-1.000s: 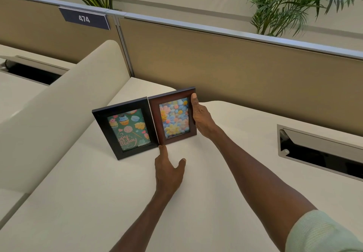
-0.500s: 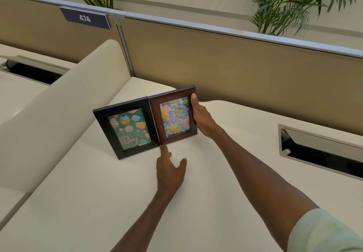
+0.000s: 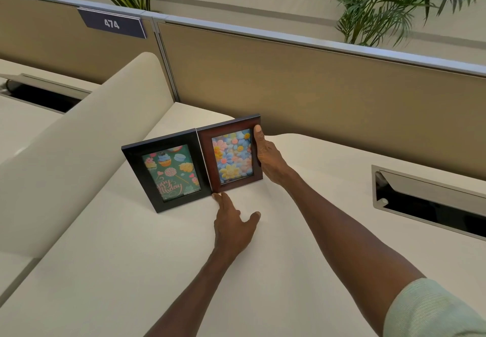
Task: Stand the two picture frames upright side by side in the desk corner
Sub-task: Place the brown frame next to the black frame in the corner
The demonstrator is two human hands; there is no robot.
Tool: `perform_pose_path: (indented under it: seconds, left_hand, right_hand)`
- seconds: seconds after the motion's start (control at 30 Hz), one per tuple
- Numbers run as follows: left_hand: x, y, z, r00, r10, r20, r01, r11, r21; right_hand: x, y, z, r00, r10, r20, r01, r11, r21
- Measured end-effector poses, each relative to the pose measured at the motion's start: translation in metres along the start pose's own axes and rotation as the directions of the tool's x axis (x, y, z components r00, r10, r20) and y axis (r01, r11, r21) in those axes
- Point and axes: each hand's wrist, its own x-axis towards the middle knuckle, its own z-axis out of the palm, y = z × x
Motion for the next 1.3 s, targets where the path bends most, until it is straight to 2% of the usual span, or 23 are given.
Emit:
perform_pose_path:
  seconds: [0.23,0.8,1.0,1.3]
  left_hand:
    - [0.008,0.003,0.002,0.998,-0.045,0.046,0.04,0.993,0.114]
    - [0.001,-0.008,-0.005,0.999,-0.031,0.026,0.033,0.994,-0.101]
    - [0.0,-0.008,-0.004,1.0,-0.008,0.012,0.009,0.997,-0.082]
    - [0.002,-0.01,0.0,1.0,0.006,0.003,-0.006,0.999,-0.046]
  right_hand:
    - [0.002,0.002,0.001,1.0,-0.004,0.019,0.004,1.0,0.014]
    - [-0.005,-0.005,0.002,0.999,-0.006,0.045,0.003,0.998,0.06]
    - [-0.003,-0.006,0.003,1.0,-0.01,0.015,0.009,0.999,0.039]
    - [0.001,-0.005,0.003,0.999,-0.004,0.051,0.002,0.999,0.05]
